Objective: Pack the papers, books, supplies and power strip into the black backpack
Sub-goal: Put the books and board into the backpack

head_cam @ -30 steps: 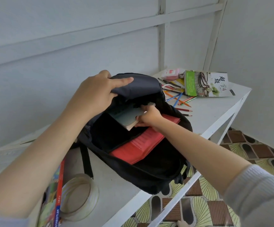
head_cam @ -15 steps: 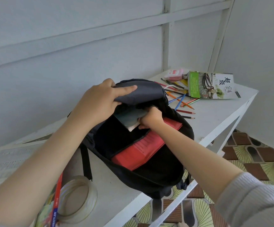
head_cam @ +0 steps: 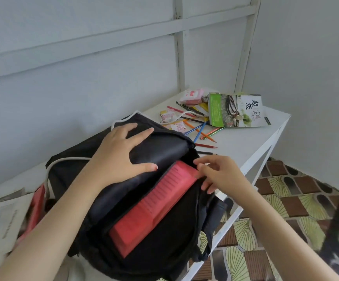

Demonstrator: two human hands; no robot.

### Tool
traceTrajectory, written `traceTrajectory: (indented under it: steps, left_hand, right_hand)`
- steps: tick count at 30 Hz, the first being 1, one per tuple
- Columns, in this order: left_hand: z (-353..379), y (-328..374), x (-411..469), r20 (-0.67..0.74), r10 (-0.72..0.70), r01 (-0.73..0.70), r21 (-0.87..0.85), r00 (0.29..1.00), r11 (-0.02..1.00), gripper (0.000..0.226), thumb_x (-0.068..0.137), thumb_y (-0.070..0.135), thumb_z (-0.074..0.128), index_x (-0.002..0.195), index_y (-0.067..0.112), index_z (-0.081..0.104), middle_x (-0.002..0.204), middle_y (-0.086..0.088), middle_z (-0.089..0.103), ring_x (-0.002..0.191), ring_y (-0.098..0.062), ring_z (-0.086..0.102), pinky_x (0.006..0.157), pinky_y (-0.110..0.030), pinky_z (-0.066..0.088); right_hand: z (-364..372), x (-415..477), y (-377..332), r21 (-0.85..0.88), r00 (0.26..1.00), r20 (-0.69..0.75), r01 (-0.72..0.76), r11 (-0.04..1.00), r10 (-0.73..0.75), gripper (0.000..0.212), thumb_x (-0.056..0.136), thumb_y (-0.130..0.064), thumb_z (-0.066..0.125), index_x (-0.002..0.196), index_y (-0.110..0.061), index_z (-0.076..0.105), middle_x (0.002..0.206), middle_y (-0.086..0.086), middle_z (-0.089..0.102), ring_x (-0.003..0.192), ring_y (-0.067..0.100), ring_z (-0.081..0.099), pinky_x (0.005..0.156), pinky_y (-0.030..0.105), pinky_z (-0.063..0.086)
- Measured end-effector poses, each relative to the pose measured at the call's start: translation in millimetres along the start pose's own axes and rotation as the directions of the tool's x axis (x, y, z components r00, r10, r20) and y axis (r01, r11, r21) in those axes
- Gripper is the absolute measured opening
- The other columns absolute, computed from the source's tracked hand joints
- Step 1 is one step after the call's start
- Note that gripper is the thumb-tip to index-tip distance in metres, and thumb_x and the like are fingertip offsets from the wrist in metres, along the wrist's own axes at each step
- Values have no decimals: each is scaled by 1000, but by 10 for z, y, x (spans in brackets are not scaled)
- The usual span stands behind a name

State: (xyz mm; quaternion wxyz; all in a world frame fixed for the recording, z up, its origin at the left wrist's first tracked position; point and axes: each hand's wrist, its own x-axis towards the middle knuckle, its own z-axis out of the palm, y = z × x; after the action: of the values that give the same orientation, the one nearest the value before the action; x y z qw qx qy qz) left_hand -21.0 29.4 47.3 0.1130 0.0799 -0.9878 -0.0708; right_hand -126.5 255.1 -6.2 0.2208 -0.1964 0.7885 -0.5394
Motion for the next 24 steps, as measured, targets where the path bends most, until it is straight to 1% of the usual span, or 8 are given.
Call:
traceTrajectory:
  steps: [2, 5, 8, 13, 16, 18, 20, 24]
  left_hand:
    - [108, 173, 178, -50, 32, -38, -116, 998, 992, 83, 64, 75, 45, 139, 41, 38, 144, 4, 37, 133, -15, 28, 107, -25, 17]
    - [277, 456, 494, -142, 95, -121, -189, 985, 974, 59, 82, 58, 51, 134, 30, 50, 133, 7, 50, 125, -11, 40, 104, -23, 26]
    - [480, 654, 803, -177, 118, -143, -139, 977, 980, 44, 89, 42, 56, 130, 26, 55, 129, 6, 56, 122, -12, 45, 100, -24, 27]
    - [917, 588, 1157, -71, 28, -29, -15, 997, 999, 45, 89, 42, 54, 127, 18, 57, 129, -3, 58, 122, -21, 49, 102, -36, 35]
    - [1129, 501, 1266, 31, -46, 44, 49, 998, 998, 62, 84, 56, 35, 124, 17, 61, 123, -6, 61, 116, -25, 53, 98, -40, 39]
    - [1234, 468, 1329, 39, -62, 59, 76, 997, 995, 71, 80, 60, 23, 120, 18, 63, 121, -8, 62, 114, -27, 54, 98, -42, 39]
    - [1278, 453, 1384, 25, -83, 80, 74, 996, 994, 73, 78, 61, 21, 122, 20, 63, 124, -7, 60, 118, -26, 52, 102, -44, 35]
    - [1294, 444, 1495, 7, -119, 119, 56, 993, 991, 71, 78, 62, 19, 125, 26, 59, 129, 3, 57, 122, -18, 48, 107, -38, 30]
  right_hand:
    - [-208, 54, 102, 18, 995, -91, -49, 999, 51, 19, 94, -11, 50, 106, -15, 65, 75, 3, 70, 50, 17, 61, 47, 26, 52]
    - [-544, 214, 251, 14, 980, -179, -89, 996, 90, 19, 95, -13, 49, 106, -15, 65, 82, 4, 70, 56, 18, 62, 49, 25, 52]
    - [-902, 464, 369, 15, 956, -270, -111, 994, 111, 20, 95, -12, 49, 105, -14, 66, 81, 4, 70, 55, 17, 61, 48, 26, 51]
    - [-1464, 1078, 558, -79, 925, -360, -164, 983, 125, 21, 93, -12, 48, 106, -11, 65, 83, 3, 68, 64, 19, 62, 57, 32, 56]
    - [-1759, 1527, 629, -271, 931, -364, -130, 954, 24, 27, 93, -16, 50, 116, -9, 64, 97, 8, 68, 79, 25, 63, 71, 33, 55]
    - [-1929, 1845, 641, -398, 929, -366, -110, 911, -47, 33, 92, -19, 52, 124, -11, 58, 114, 11, 64, 97, 26, 60, 81, 30, 47]
    - [-2068, 2159, 636, -500, 928, -350, -72, 863, -125, 43, 92, -19, 53, 134, -12, 47, 127, 14, 56, 115, 29, 51, 91, 35, 42]
    - [-2272, 2670, 629, -773, 931, -254, -33, 633, -262, 62, 89, -18, 57, 144, -18, 29, 142, 16, 39, 129, 37, 36, 102, 46, 33]
